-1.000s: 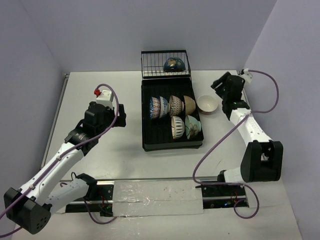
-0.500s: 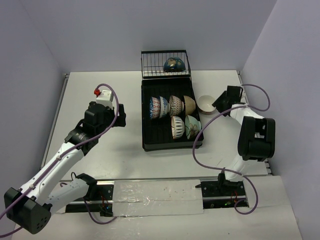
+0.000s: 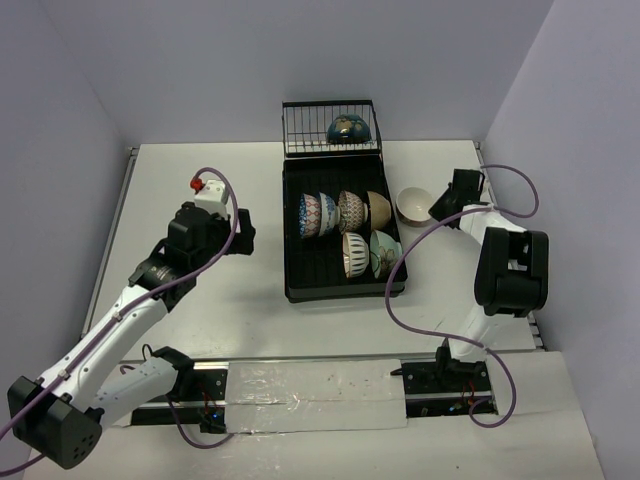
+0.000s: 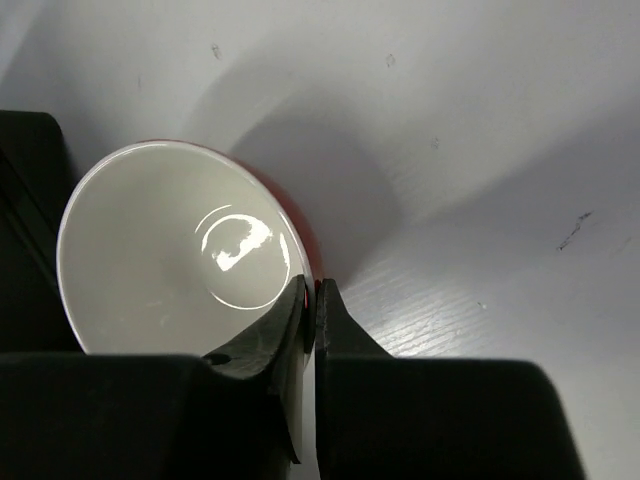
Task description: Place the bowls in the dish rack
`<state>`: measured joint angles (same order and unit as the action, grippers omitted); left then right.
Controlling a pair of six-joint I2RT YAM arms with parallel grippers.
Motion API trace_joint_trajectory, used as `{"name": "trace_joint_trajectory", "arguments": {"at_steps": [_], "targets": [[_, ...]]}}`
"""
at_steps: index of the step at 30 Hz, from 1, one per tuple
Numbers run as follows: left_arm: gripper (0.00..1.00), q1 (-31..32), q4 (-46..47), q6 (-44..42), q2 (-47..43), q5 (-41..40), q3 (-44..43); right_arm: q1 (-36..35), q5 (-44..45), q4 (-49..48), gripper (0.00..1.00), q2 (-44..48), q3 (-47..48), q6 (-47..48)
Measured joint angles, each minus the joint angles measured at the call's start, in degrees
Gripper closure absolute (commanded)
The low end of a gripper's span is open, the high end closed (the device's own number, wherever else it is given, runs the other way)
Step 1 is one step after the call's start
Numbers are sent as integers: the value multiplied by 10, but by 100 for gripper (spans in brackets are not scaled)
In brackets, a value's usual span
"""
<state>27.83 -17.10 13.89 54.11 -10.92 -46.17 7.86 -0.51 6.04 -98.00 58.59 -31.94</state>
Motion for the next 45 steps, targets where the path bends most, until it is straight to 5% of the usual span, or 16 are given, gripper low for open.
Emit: {"name": "trace_joint_trajectory", "arguments": {"at_steps": [12,19,23,33,45], "targets": [[1,12,36,-42,-18,114,9,-1,32,35,100,42,-9,30],[1,125,41,-131,-18,126,-16,-24,72,111,100,202,18,73],[1,210,40,-227,-16,126,-58,-92,82,147,100,263,87,109],[6,296,5,-439,5,150,-114,-288,44,295,100,290,211,183],[14,338,-121,-510,93,174,-183,-459,55,452,100,226,231,218]]}}
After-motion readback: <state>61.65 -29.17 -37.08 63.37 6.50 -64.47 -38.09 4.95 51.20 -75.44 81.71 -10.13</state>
